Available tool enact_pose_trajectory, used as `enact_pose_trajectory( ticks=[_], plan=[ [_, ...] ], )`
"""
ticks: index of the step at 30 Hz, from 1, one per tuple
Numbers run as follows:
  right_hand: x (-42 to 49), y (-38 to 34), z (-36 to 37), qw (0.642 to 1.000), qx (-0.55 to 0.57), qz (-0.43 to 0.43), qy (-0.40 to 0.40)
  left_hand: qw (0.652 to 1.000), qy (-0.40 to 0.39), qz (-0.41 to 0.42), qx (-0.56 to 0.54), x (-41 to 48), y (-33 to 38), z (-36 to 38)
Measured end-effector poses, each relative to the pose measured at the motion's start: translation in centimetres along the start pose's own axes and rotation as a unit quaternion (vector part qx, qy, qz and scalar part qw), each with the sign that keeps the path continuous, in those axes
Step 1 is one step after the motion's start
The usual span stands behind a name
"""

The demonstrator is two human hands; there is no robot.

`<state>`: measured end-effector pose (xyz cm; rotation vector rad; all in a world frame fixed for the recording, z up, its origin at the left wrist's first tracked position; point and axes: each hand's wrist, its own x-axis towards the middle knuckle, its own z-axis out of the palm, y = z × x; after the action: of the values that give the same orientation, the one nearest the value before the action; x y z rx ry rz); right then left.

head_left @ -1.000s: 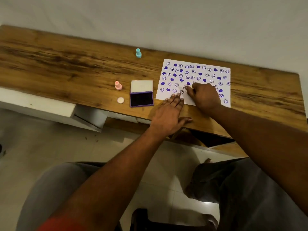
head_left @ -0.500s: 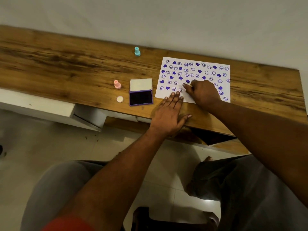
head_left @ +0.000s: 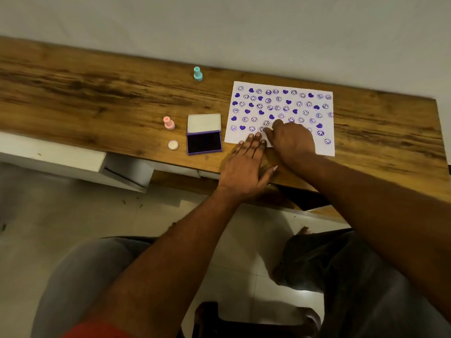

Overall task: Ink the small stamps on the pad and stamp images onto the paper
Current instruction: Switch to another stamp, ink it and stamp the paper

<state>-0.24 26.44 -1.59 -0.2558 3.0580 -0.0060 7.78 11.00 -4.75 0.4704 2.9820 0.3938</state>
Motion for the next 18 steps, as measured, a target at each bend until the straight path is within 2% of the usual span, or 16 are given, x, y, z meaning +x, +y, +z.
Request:
enact_pose_trajectory(
  ticks=[6, 12, 18],
  plan=[
    [1.1, -0.6, -1.3, 0.999, -0.034, 0.006, -0.04, 0.999, -0.027, -0.012, -0.022, 0.0, 0.3, -0.7],
    [1.2, -0.3, -0.9, 0.999, -0.04, 0.0, -0.029, 1.0, -0.009, 0.007, -0.017, -0.4, 0.0, -0.9],
    [1.8, 0.6, -2.1, 0.997, -0.032, -0.044, -0.062, 1.0, -0.017, -0.002, -0.012, -0.3, 0.0, -0.9]
  ],
)
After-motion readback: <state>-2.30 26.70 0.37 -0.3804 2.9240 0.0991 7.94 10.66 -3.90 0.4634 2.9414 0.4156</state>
